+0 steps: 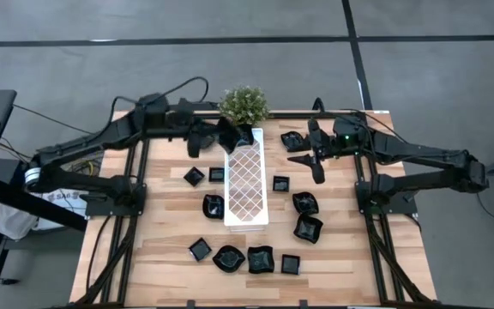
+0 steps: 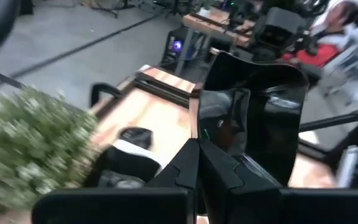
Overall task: Pick & Place Mini shaped plates
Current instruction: Stack the top left distorted square plate on the other distorted square plate on the shelf
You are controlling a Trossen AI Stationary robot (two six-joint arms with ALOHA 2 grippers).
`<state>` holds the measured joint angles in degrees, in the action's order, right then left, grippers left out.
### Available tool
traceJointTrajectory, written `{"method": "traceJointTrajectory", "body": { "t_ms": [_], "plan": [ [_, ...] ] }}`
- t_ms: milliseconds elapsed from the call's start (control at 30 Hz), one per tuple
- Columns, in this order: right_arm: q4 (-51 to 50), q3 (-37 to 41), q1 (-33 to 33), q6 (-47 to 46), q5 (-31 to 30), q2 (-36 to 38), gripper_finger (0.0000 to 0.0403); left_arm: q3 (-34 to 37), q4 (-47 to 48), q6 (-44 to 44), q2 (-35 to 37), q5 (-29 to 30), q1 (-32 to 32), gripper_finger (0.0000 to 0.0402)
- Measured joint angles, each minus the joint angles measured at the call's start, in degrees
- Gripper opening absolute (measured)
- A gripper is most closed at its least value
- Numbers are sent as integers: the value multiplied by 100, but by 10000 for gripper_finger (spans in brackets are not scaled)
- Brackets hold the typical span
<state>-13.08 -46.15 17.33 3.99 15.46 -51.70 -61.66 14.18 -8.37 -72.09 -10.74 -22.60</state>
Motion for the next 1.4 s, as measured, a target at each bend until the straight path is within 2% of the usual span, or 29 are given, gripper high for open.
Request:
{"method": "traceJointTrajectory", "body": {
  "t_ms": [233,500,800,967,1267,1400],
  "plan": [
    [-16,0,7,-49,18,0,120,-782,578,1451,-774,2,-414,7],
    [-169,0,5,-188,17,-1,121,-866,656,2579,-1381,0,-491,7],
    [-318,0,-6,-554,-30,-2,121,-866,813,2662,-1581,0,-522,8],
    [-317,0,-6,-578,-33,-2,121,-868,1033,2947,-1637,-6,-519,9],
    [-315,0,-6,-601,-47,-2,121,-868,1028,2958,-1707,14,-522,12],
    [-314,0,-6,-601,-47,-2,121,-868,1022,2958,-1707,237,-519,10]
  ]
}}
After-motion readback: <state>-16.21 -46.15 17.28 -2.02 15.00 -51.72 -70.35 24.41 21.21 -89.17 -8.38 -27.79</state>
